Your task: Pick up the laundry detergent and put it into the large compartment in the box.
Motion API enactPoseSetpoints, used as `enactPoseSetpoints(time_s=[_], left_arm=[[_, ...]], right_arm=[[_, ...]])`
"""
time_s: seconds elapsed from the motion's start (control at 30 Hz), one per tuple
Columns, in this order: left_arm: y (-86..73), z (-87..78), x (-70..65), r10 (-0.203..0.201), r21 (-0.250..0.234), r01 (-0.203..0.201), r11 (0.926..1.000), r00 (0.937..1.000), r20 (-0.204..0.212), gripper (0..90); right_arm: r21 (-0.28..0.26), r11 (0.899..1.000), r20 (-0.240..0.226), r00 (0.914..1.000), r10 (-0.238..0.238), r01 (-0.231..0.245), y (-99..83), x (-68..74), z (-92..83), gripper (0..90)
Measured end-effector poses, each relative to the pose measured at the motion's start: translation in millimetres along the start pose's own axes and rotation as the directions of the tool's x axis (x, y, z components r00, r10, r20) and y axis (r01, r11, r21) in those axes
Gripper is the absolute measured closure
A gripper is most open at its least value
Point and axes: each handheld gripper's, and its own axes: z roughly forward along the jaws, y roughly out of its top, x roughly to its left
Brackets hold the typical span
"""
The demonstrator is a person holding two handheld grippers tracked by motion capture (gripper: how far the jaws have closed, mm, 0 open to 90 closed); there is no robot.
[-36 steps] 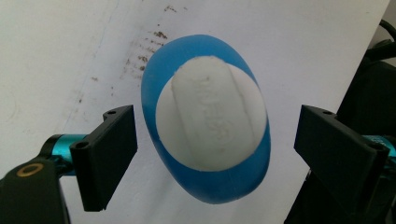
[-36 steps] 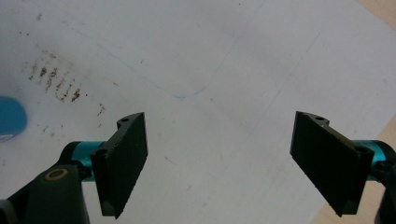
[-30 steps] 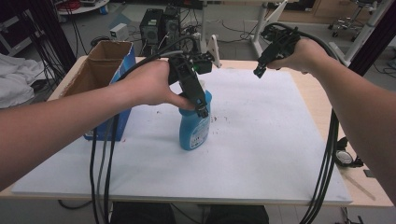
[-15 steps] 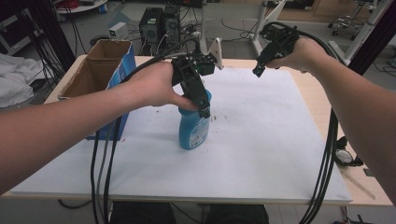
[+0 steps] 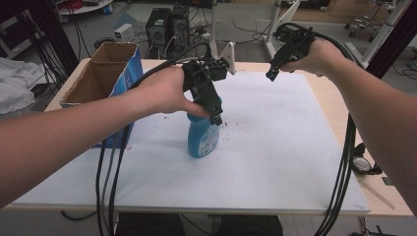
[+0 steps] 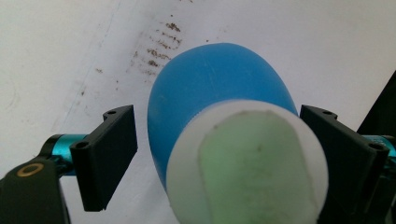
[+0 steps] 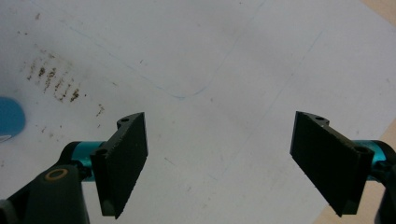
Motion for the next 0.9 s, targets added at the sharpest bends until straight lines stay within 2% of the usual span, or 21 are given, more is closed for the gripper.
enactPoseSetpoints(time_s=[0.17,0.37,0.9], left_arm=[[0.3,0.3,1.4,0.003,0.011,-0.003,0.9999,1.0,-0.006,14.5],[-0.2,0.9,2.5,-0.019,0.015,0.019,0.9997,0.9998,-0.002,16.0],[0.5,3.2,3.1,-0.037,0.032,0.036,0.9988,0.9993,0.007,19.4]], right_arm=[[0.001,1.0,0.001,1.0,-0.001,0.001,0.2,0.1,0.3,18.4],[0.005,1.0,0.0,1.0,0.002,-0.002,0.4,0.0,1.3,18.3],[0.005,1.0,-0.001,1.0,0.005,-0.005,-0.2,-1.4,1.7,18.3]])
